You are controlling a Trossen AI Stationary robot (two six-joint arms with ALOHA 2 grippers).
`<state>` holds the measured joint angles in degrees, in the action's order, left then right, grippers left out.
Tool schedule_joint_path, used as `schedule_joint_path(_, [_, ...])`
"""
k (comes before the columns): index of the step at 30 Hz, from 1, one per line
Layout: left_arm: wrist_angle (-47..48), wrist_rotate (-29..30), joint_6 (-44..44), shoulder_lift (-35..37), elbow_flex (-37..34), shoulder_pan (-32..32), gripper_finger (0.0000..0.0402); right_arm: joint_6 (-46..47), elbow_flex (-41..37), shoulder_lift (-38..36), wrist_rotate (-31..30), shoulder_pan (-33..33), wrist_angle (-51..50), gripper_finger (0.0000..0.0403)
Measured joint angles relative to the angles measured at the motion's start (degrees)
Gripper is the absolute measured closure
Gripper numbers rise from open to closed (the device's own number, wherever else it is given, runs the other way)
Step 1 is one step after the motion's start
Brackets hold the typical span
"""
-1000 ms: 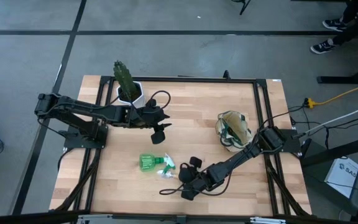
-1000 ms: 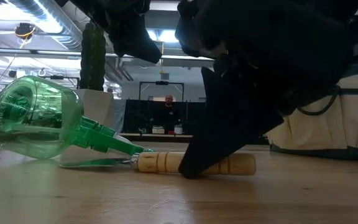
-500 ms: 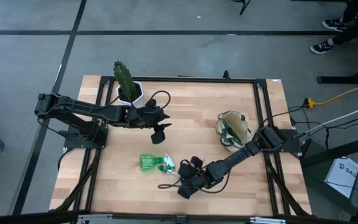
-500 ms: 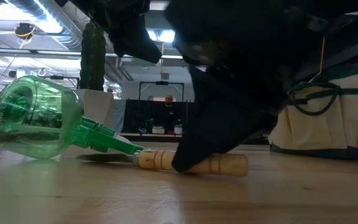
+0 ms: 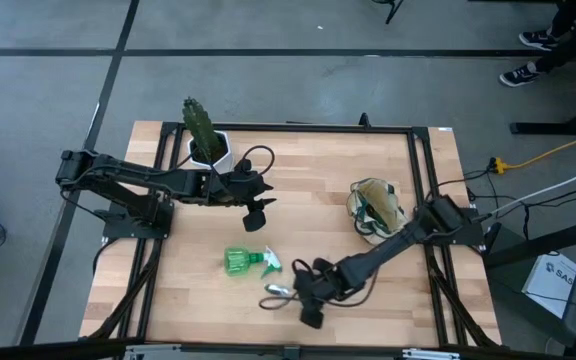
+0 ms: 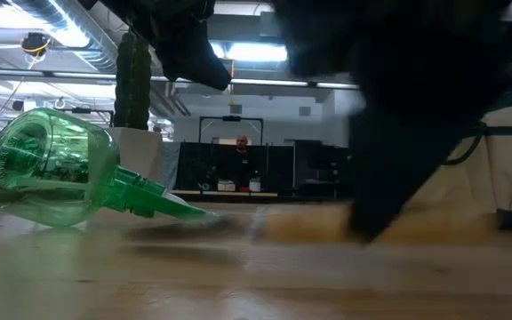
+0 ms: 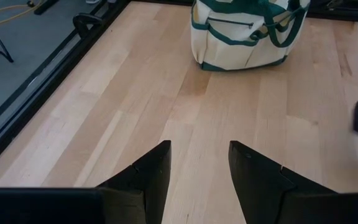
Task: Pick & Place Garden tools in Gardening bag
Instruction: Put the brown trowel into the gardening bag
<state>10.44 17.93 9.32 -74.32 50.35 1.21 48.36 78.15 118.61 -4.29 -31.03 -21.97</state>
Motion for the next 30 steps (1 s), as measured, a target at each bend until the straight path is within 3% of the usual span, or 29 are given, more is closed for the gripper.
schedule_joint_path(9, [0.04,0.0,0.0,-0.01,0.0,-0.02,0.0245,-0.37,0.17,-9.27,-2.36,-4.0,-10.17,0.034])
schedule_joint_path(23, [0.0,0.0,0.0,-0.02,0.0,-0.02,0.0245,6.18,0.28,-17.78,-16.01,-11.52,-11.52,0.034])
schedule_joint_path(30, [0.0,0.0,0.0,-0.02,0.0,-0.02,0.0245,10.76,0.31,-19.72,-26.03,-15.66,-12.25,0.034])
